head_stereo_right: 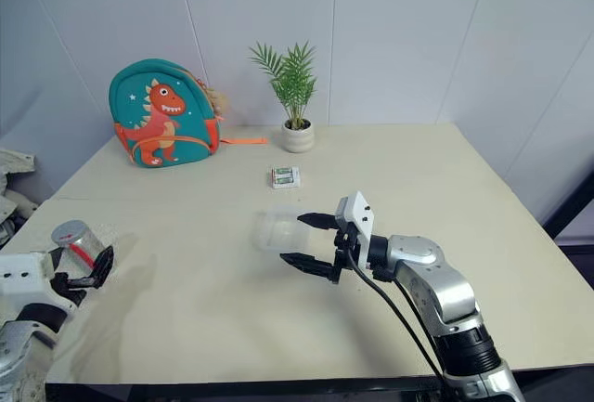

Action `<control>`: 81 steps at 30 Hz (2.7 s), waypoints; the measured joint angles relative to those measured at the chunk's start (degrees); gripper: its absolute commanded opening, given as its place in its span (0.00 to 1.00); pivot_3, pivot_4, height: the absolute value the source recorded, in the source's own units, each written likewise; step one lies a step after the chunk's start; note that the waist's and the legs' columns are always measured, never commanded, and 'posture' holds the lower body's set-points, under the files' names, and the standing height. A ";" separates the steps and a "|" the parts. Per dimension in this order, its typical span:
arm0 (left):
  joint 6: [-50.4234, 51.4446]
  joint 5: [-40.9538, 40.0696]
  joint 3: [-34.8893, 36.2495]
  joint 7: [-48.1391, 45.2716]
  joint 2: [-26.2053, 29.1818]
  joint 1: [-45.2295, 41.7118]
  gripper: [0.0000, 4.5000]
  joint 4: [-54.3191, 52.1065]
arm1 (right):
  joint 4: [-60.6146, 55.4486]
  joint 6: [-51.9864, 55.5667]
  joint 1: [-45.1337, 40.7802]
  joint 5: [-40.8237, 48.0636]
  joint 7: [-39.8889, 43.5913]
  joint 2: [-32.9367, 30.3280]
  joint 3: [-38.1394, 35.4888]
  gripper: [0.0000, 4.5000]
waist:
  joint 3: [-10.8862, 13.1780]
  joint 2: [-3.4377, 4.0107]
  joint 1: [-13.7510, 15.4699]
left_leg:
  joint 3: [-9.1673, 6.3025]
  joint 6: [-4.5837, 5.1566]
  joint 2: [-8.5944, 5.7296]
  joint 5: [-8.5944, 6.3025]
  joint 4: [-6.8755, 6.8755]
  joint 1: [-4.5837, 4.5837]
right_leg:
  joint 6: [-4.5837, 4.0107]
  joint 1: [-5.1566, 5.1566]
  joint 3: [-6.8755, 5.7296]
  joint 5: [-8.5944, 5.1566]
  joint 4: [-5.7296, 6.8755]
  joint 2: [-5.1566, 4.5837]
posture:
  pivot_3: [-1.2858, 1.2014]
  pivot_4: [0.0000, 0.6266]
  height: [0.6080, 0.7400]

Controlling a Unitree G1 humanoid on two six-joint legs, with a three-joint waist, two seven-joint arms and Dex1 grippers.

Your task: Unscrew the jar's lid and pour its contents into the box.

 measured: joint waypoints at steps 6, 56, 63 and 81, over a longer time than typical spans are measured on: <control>-0.01 2.67 -1.88 4.74 -2.40 -1.26 0.99 0.61 | -0.36 0.44 0.02 0.15 -0.71 0.17 0.00 1.00 | 0.00 0.00 -0.07 | -0.04 -0.01 0.02 -0.01 -0.05 0.00 | 0.00 -0.07 0.06 0.00 0.00 0.01 | 0.52 0.24 1.00; -5.05 12.91 -4.83 23.85 -7.55 -11.44 0.99 12.03 | 2.39 3.38 -2.58 1.34 10.51 -4.64 0.97 1.00 | 0.02 -0.04 0.08 | -0.02 -0.02 0.00 0.00 -0.08 -0.03 | 0.02 -0.02 -0.06 0.01 -0.12 0.00 | 0.52 0.24 1.00; -5.06 13.06 -4.77 23.88 -6.28 -12.77 0.99 15.21 | 2.37 2.39 -2.66 1.31 9.19 -3.10 0.97 1.00 | 0.02 -0.04 0.12 | -0.02 -0.04 0.00 -0.01 -0.09 -0.07 | 0.02 -0.03 -0.08 0.01 -0.18 -0.01 | 0.52 0.24 1.00; -4.91 13.18 -5.41 23.76 -4.11 -15.44 0.47 19.85 | 0.75 1.14 -2.60 1.50 7.22 -0.34 0.91 1.00 | 0.02 -0.04 0.06 | -0.06 -0.05 0.00 -0.01 -0.10 -0.07 | 0.02 -0.04 -0.10 0.01 -0.17 -0.03 | 0.52 0.24 1.00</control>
